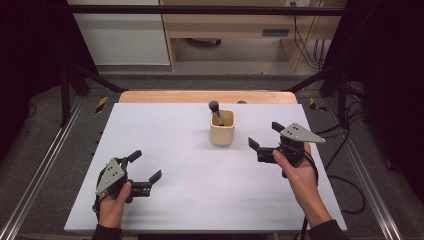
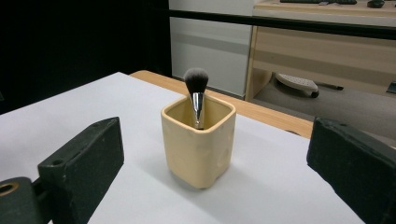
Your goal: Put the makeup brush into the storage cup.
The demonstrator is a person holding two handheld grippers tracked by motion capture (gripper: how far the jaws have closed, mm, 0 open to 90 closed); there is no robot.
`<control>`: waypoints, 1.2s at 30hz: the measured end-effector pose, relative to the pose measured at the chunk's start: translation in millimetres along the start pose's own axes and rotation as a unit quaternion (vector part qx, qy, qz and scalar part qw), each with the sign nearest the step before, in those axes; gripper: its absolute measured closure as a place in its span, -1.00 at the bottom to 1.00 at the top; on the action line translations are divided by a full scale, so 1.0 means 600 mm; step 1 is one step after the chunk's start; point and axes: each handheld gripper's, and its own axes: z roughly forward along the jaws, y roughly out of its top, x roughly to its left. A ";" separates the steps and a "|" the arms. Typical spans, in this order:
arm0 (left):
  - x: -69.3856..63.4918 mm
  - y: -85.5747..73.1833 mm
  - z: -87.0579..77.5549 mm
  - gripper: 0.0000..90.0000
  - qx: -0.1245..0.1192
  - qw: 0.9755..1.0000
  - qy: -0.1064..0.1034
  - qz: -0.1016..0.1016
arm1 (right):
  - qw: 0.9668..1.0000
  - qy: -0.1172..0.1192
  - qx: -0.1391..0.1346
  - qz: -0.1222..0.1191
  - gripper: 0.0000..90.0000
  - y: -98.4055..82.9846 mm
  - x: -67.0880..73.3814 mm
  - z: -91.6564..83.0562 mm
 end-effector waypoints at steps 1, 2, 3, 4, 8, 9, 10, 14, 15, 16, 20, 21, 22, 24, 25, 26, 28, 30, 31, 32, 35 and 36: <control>0.000 0.000 0.000 -0.97 0.000 1.000 0.000 0.000 | 1.000 -0.001 0.001 0.000 -0.91 -0.002 -0.001 -0.002; 0.000 0.000 0.000 -0.97 0.000 1.000 0.000 0.000 | 1.000 -0.002 0.000 -0.003 -0.91 -0.004 -0.002 -0.004; 0.000 0.000 0.000 -0.97 -0.001 1.000 0.000 0.001 | 1.000 -0.002 0.000 -0.004 -0.91 -0.006 -0.003 -0.006; 0.000 0.000 0.000 -0.97 -0.001 1.000 0.000 0.001 | 1.000 -0.003 0.001 -0.003 -0.91 -0.007 -0.003 -0.008; 0.001 0.000 -0.001 -0.97 0.000 1.000 0.000 0.001 | 1.000 -0.005 -0.001 0.001 -0.90 -0.015 -0.004 -0.017; 0.001 0.000 -0.001 -0.97 0.000 1.000 0.000 0.001 | 1.000 -0.007 0.000 -0.001 -0.90 -0.017 -0.005 -0.019; 0.001 0.000 -0.001 -0.97 0.000 1.000 0.000 0.002 | 1.000 -0.007 -0.001 -0.004 -0.90 -0.019 -0.006 -0.021; 0.000 0.000 0.000 -0.97 0.000 1.000 0.000 0.002 | 1.000 -0.011 -0.005 -0.007 -0.90 -0.026 -0.008 -0.030; 0.000 0.000 0.000 -0.97 0.000 1.000 -0.001 0.002 | 1.000 -0.012 -0.006 -0.006 -0.90 -0.028 -0.009 -0.032; 0.000 0.000 0.000 -0.97 0.000 1.000 -0.001 0.002 | 1.000 -0.012 -0.006 -0.004 -0.90 -0.030 -0.009 -0.035; 0.000 0.000 -0.001 -0.97 0.000 1.000 -0.001 0.003 | 1.000 -0.015 -0.007 -0.003 -0.90 -0.036 -0.010 -0.045; 0.000 0.000 0.000 -0.97 0.000 1.000 -0.001 0.003 | 1.000 -0.015 -0.009 -0.002 -0.90 -0.038 -0.010 -0.047; 0.000 0.000 0.000 -0.97 0.000 1.000 -0.001 0.003 | 1.000 -0.016 -0.009 -0.004 -0.91 -0.039 -0.011 -0.050; 0.000 0.000 0.000 -0.97 0.000 1.000 -0.001 0.003 | 1.000 -0.017 -0.009 -0.001 -0.91 -0.042 -0.011 -0.055; 0.000 0.000 0.000 -0.97 0.000 1.000 -0.001 0.003 | 1.000 -0.019 -0.010 -0.001 -0.91 -0.044 -0.011 -0.057; 0.000 0.000 0.000 -0.97 0.000 1.000 -0.001 0.003 | 1.000 -0.021 -0.011 -0.004 -0.91 -0.045 -0.011 -0.059; -0.001 0.000 0.000 -0.97 0.000 1.000 -0.001 0.003 | 1.000 -0.022 -0.013 -0.002 -0.91 -0.047 -0.010 -0.063; -0.001 0.000 0.000 -0.97 0.000 1.000 -0.002 0.003 | 1.000 -0.023 -0.015 -0.006 -0.91 -0.049 -0.009 -0.066; -0.001 0.000 0.000 -0.97 0.000 1.000 -0.002 0.003 | 1.000 -0.023 -0.015 -0.007 -0.91 -0.050 -0.009 -0.068; -0.001 0.000 0.000 -0.97 0.000 1.000 -0.002 0.003 | 1.000 -0.023 -0.015 -0.007 -0.91 -0.050 -0.008 -0.068; -0.001 0.001 -0.001 -0.97 0.000 1.000 -0.002 0.004 | 1.000 -0.023 -0.016 -0.009 -0.91 -0.053 -0.006 -0.072; -0.001 0.001 -0.001 -0.97 0.000 1.000 -0.002 0.004 | 1.000 -0.024 -0.016 -0.011 -0.91 -0.053 -0.005 -0.074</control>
